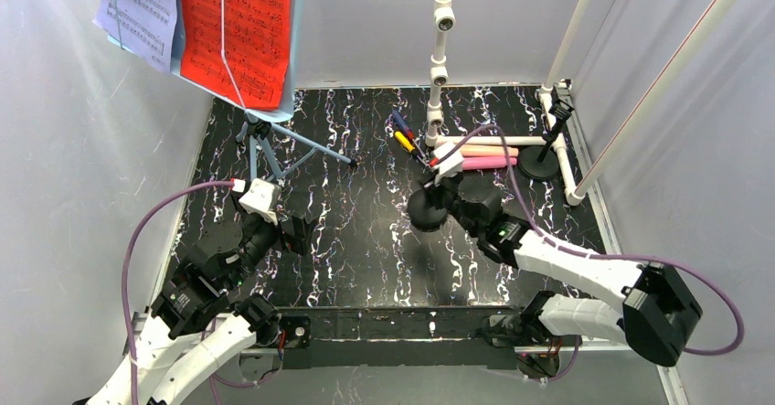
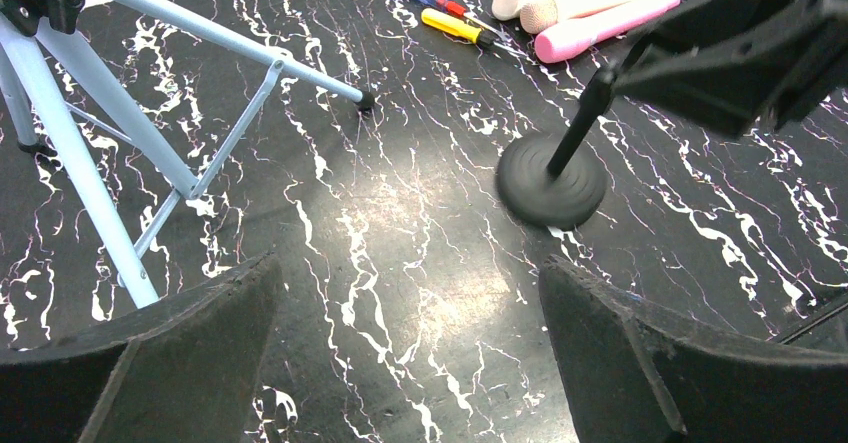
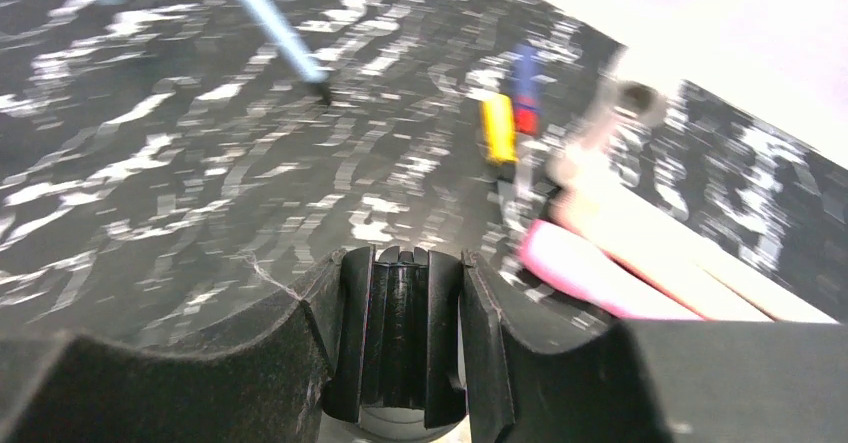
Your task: Pack up the instrument practice props
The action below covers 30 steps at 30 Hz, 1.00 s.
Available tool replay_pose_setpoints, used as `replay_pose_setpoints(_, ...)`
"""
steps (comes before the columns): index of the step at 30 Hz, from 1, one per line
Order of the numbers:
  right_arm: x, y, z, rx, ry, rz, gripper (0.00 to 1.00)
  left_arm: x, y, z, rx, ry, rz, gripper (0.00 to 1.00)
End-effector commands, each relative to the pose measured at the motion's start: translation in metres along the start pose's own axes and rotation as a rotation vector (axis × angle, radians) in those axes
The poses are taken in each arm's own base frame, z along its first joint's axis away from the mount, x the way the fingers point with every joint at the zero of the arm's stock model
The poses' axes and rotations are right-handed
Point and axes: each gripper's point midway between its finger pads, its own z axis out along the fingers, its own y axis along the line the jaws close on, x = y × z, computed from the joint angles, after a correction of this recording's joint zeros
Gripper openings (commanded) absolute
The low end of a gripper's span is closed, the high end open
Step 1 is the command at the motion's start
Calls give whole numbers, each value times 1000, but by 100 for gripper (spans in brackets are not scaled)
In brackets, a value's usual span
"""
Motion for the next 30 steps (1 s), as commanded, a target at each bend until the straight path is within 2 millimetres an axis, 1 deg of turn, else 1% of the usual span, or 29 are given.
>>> replay_pose_setpoints(1, -19, -93, -28, 398, -58, 38, 33, 1, -1, 4, 3, 6, 12, 98)
replay_pose_setpoints(5, -7, -152, -52, 611, -47, 78, 31, 2, 0, 4, 0, 8, 11, 98)
replay_pose_setpoints(8, -4, -190, -70, 744, -69, 108, 31, 1, 0, 4, -1, 7, 11, 98)
replay_pose_setpoints(11, -2, -224, -84, 859, -86, 132, 30, 2, 1, 4, -4, 8, 12, 98)
replay_pose_setpoints(13, 3, -250, -96, 950, -99, 166, 29, 1, 2, 3, -7, 3, 11, 98)
replay_pose_setpoints(16, 12, -278, -107, 1039, -102, 210, 30, 1, 3, 3, -16, -3, 9, 98)
replay_pose_setpoints(19, 21, -294, -114, 1103, -100, 251, 30, 0, 4, 2, -16, -7, 8, 98)
replay_pose_setpoints(22, 27, -303, -123, 1160, -93, 257, 30, -1, 4, 1, -15, -12, 6, 98)
replay_pose_setpoints(25, 31, -308, -137, 1217, -85, 252, 32, -2, 3, 0, -11, -19, 4, 98)
replay_pose_setpoints(30, 28, -313, -158, 1278, -89, 231, 32, -4, 3, -2, -8, -30, 0, 98)
